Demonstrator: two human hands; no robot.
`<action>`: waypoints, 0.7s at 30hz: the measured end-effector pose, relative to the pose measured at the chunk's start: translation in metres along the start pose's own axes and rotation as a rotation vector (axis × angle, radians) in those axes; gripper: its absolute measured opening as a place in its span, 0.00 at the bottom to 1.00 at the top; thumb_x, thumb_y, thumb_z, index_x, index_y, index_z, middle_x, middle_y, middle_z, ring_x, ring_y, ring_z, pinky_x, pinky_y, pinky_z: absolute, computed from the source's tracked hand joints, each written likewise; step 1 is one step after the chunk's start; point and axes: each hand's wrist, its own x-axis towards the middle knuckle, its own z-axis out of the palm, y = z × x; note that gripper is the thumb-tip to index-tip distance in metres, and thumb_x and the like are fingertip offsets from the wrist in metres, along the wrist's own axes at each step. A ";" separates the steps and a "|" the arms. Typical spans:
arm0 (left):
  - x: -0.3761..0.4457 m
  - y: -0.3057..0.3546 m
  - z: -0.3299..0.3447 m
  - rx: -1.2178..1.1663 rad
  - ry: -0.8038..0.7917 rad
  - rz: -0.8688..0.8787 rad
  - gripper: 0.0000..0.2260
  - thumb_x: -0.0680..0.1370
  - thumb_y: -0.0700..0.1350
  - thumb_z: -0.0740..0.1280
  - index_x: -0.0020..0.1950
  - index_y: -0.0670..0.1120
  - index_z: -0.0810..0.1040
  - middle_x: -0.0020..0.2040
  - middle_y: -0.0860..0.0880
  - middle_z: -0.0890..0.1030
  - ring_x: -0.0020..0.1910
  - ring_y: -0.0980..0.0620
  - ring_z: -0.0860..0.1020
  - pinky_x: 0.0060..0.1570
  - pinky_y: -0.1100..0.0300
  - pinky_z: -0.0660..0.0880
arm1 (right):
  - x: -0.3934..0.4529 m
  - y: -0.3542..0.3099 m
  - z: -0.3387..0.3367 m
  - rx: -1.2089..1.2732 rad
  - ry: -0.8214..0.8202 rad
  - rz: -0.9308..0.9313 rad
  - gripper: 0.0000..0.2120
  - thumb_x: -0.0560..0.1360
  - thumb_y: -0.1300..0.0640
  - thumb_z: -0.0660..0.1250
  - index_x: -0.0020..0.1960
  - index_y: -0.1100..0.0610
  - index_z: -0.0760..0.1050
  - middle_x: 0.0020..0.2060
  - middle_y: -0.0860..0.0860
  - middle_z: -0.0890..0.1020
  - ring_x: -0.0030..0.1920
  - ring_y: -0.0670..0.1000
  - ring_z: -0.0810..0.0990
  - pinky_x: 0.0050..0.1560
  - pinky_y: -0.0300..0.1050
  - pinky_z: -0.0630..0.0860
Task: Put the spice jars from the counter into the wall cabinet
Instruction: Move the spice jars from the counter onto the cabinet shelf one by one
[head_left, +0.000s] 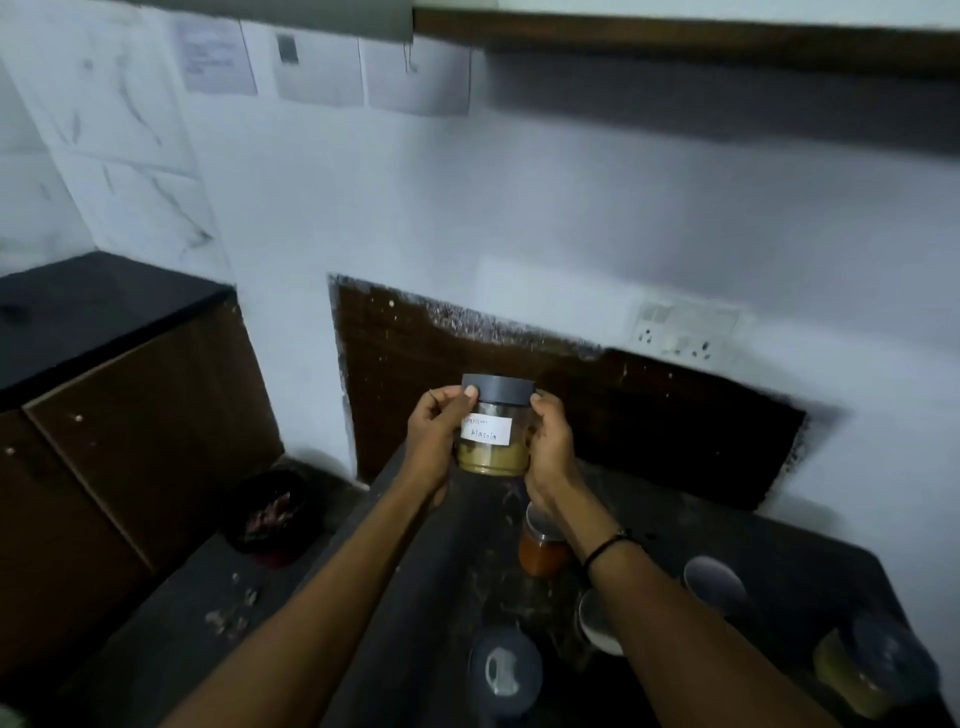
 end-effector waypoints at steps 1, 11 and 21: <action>0.006 0.016 0.011 -0.017 -0.006 0.026 0.14 0.76 0.46 0.71 0.58 0.40 0.77 0.46 0.45 0.82 0.40 0.54 0.82 0.37 0.61 0.79 | 0.004 -0.018 0.005 -0.022 0.016 -0.045 0.14 0.78 0.51 0.60 0.59 0.60 0.72 0.55 0.64 0.79 0.54 0.63 0.78 0.56 0.62 0.76; 0.043 0.181 0.106 0.004 -0.101 0.349 0.11 0.75 0.53 0.72 0.52 0.48 0.79 0.48 0.50 0.82 0.43 0.56 0.82 0.38 0.59 0.78 | 0.015 -0.194 0.049 -0.056 -0.175 -0.495 0.08 0.80 0.56 0.58 0.59 0.53 0.69 0.54 0.52 0.78 0.48 0.48 0.81 0.39 0.42 0.79; 0.051 0.290 0.160 0.010 0.025 0.583 0.21 0.69 0.60 0.75 0.51 0.46 0.79 0.49 0.48 0.84 0.45 0.53 0.82 0.39 0.60 0.78 | 0.002 -0.310 0.091 -0.315 -0.208 -0.774 0.21 0.71 0.52 0.61 0.63 0.43 0.72 0.53 0.47 0.82 0.52 0.48 0.81 0.47 0.42 0.79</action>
